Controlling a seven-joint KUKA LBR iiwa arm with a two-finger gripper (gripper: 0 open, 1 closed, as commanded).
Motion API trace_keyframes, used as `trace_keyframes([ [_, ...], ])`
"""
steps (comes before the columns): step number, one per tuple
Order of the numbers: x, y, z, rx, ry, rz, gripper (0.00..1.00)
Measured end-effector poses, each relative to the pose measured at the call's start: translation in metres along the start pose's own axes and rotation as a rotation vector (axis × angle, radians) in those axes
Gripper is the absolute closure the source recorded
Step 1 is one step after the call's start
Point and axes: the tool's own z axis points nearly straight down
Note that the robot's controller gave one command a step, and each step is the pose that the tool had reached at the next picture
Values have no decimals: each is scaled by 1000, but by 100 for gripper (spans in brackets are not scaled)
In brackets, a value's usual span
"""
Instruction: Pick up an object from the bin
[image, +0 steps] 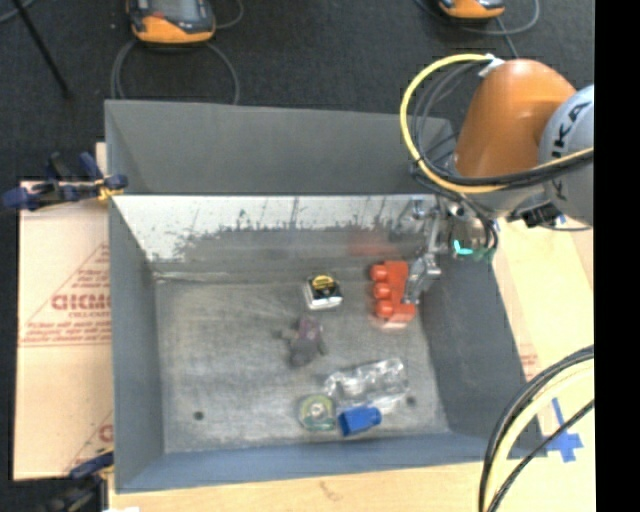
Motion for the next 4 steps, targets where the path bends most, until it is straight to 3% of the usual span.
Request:
trace_keyframes([
  [1, 66, 16, 87, 1, -14, -59, 0],
  [2, 15, 118, 80, -2, -9, -505, 0],
  [3, 9, 136, 79, 0, -9, -1032, 0],
  [4, 9, 147, 123, 7, -15, -1502, 0],
])
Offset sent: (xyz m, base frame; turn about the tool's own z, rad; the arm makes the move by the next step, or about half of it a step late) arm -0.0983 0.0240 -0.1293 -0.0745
